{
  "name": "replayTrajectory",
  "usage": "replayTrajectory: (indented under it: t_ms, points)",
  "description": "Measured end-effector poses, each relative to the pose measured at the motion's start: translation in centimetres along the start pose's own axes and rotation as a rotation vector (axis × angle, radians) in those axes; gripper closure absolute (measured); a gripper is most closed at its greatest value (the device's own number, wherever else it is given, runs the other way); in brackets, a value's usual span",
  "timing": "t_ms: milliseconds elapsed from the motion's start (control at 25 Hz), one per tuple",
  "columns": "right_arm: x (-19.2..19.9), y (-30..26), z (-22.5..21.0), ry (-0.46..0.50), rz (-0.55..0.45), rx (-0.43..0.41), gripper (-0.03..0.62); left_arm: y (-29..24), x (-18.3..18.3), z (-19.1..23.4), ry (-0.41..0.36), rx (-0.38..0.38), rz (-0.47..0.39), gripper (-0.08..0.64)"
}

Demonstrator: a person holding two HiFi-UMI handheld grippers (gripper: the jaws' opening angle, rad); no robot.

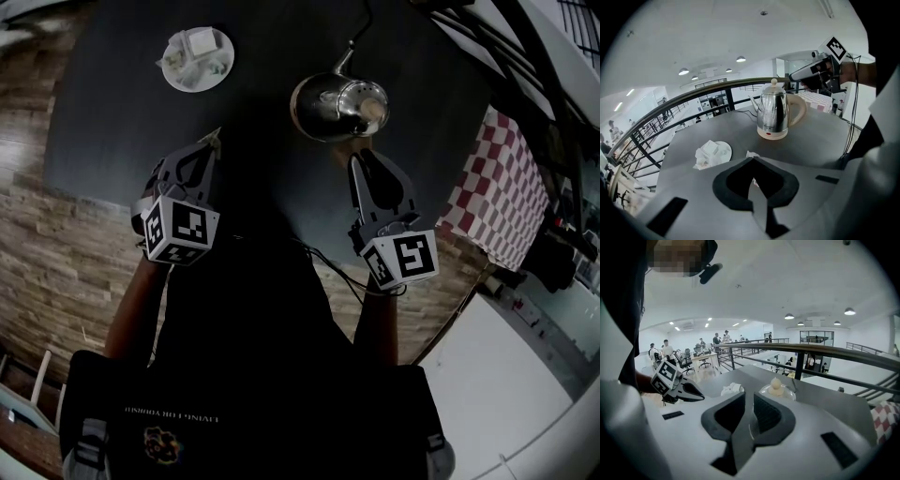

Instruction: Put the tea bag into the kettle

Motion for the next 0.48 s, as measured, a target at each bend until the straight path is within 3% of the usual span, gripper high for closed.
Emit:
replayTrajectory:
  t_ms: [280,480]
  points:
    - [-0.4,1.2,-2.7,0.046,-0.041,0.025,0.529,2.2,-1.5,-2.4,0.014,-0.039,-0.043,0.554]
    - [-0.7,0.0,-3.8,0.095,-0.04,0.024,0.468,3.5,-1.3,-3.7,0.032,-0.065,-0.046,0.554]
Point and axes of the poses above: the fingertips, and each gripper's own axes: y backward along the fingers, z to its left, x out of its underside, the point moved 5 cm from there along y, backward along the fingers, and after that the axes turned 6 degrees about x, right-handed, at the moved point
